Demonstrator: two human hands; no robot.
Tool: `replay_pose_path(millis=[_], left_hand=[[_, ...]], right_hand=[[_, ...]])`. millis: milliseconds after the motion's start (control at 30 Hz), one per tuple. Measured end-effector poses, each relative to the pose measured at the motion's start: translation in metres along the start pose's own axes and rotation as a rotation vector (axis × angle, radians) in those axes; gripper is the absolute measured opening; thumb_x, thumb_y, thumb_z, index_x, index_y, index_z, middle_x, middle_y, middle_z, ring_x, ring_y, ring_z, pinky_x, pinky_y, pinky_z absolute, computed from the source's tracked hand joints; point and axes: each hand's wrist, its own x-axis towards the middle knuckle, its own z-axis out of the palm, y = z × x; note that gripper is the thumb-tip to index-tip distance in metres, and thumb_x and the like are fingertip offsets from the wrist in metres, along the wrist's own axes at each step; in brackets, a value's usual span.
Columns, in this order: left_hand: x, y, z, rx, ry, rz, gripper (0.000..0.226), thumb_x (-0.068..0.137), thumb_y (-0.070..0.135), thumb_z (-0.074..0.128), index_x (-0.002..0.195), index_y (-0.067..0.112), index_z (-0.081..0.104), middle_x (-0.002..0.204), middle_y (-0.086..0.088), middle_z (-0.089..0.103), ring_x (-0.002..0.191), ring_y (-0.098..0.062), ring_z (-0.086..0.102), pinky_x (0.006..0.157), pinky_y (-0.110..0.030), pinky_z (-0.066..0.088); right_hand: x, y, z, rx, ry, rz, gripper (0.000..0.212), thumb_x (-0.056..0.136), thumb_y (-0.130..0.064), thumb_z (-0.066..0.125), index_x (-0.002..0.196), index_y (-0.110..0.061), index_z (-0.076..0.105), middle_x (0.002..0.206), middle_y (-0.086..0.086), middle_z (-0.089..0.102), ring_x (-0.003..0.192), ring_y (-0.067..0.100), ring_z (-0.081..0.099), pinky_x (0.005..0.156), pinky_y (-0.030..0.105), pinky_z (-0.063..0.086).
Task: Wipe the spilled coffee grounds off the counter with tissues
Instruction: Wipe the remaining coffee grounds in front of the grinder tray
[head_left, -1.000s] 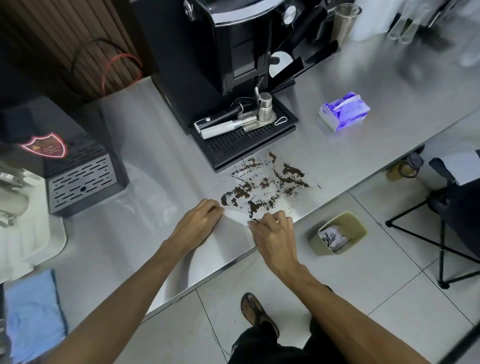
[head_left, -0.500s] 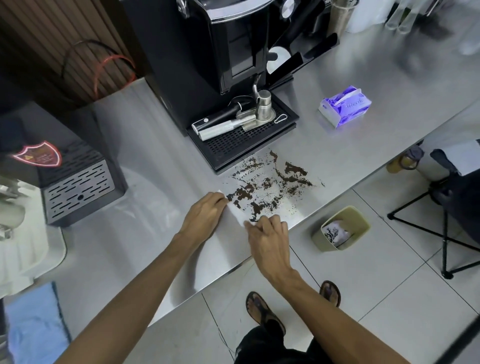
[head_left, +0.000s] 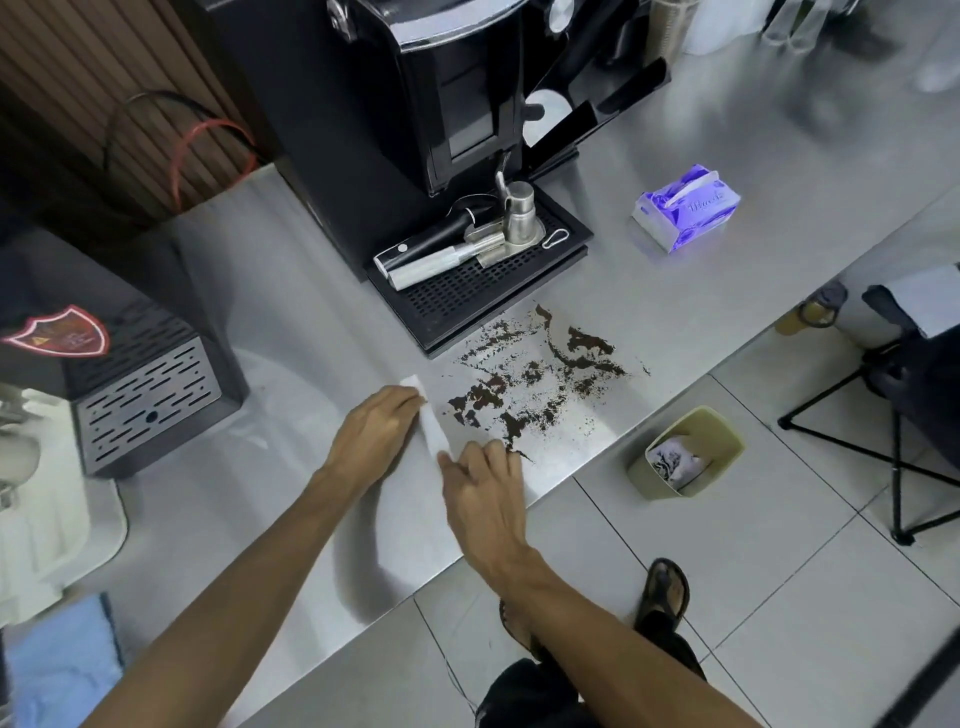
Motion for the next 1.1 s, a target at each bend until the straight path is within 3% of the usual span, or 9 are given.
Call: replay_pose_path(millis=[200, 300, 367, 467, 533, 633, 933, 1100], left_hand=[[0.036, 0.017, 0.01, -0.021, -0.02, 0.113, 0.026, 0.079, 0.0, 0.075, 0.104, 0.002, 0.072, 0.104, -0.011, 0.071, 0.097, -0.026, 0.068, 0.078, -0.033, 0.057], [0.018, 0.01, 0.001, -0.018, 0.047, 0.064, 0.022, 0.081, -0.001, 0.073, 0.103, 0.0, 0.072, 0.104, -0.013, 0.07, 0.095, -0.027, 0.068, 0.075, -0.035, 0.058], [-0.002, 0.002, -0.006, -0.028, 0.084, 0.002, 0.018, 0.089, 0.004, 0.061, 0.102, 0.0, 0.072, 0.105, -0.013, 0.07, 0.093, -0.027, 0.067, 0.073, -0.035, 0.059], [-0.02, -0.007, -0.011, 0.006, 0.057, -0.001, 0.03, 0.092, 0.014, 0.047, 0.101, 0.002, 0.073, 0.102, -0.013, 0.07, 0.088, -0.029, 0.069, 0.068, -0.036, 0.059], [-0.017, -0.006, -0.007, 0.039, 0.034, -0.001, 0.017, 0.087, 0.007, 0.062, 0.099, 0.004, 0.074, 0.1, -0.012, 0.071, 0.087, -0.03, 0.069, 0.064, -0.035, 0.058], [0.003, 0.008, 0.001, 0.017, 0.002, -0.021, 0.023, 0.075, 0.003, 0.08, 0.097, 0.007, 0.074, 0.099, -0.007, 0.071, 0.089, -0.026, 0.069, 0.063, -0.032, 0.057], [0.024, 0.045, 0.014, -0.008, 0.001, 0.088, 0.027, 0.074, 0.002, 0.08, 0.1, 0.008, 0.075, 0.097, -0.005, 0.072, 0.085, -0.025, 0.069, 0.063, -0.032, 0.056], [0.035, 0.058, 0.019, -0.028, 0.031, 0.068, 0.02, 0.08, 0.002, 0.072, 0.098, 0.009, 0.074, 0.091, -0.004, 0.07, 0.078, -0.026, 0.067, 0.059, -0.032, 0.054]], right_hand=[[0.009, 0.041, -0.016, -0.067, 0.064, 0.083, 0.02, 0.086, -0.013, 0.067, 0.105, -0.018, 0.073, 0.076, -0.001, 0.054, 0.076, 0.021, 0.04, 0.065, 0.032, 0.023], [0.009, 0.035, -0.016, -0.037, 0.1, 0.026, 0.019, 0.09, -0.016, 0.065, 0.107, -0.016, 0.073, 0.077, -0.001, 0.055, 0.077, 0.019, 0.038, 0.064, 0.031, 0.023], [0.008, 0.022, -0.013, -0.013, 0.067, -0.028, 0.021, 0.094, -0.016, 0.059, 0.11, -0.015, 0.071, 0.078, 0.0, 0.054, 0.077, 0.02, 0.039, 0.063, 0.033, 0.026], [0.0, 0.006, -0.007, -0.015, -0.05, -0.079, 0.032, 0.089, -0.01, 0.051, 0.115, -0.018, 0.068, 0.08, 0.002, 0.052, 0.078, 0.022, 0.039, 0.064, 0.035, 0.028], [-0.003, 0.006, -0.005, -0.022, -0.084, -0.079, 0.035, 0.084, -0.008, 0.055, 0.115, -0.018, 0.067, 0.081, 0.003, 0.051, 0.079, 0.023, 0.039, 0.065, 0.037, 0.03], [-0.004, 0.012, -0.008, -0.016, -0.072, -0.03, 0.034, 0.082, -0.007, 0.061, 0.114, -0.017, 0.067, 0.08, 0.003, 0.049, 0.078, 0.023, 0.04, 0.064, 0.037, 0.032], [-0.014, 0.078, -0.032, -0.081, -0.007, -0.012, 0.037, 0.082, -0.01, 0.069, 0.117, -0.021, 0.067, 0.089, -0.001, 0.053, 0.079, 0.02, 0.038, 0.068, 0.032, 0.024], [-0.001, 0.115, -0.037, -0.138, -0.014, -0.033, 0.031, 0.085, -0.022, 0.075, 0.114, -0.03, 0.069, 0.084, -0.006, 0.049, 0.077, 0.017, 0.034, 0.066, 0.03, 0.023]])
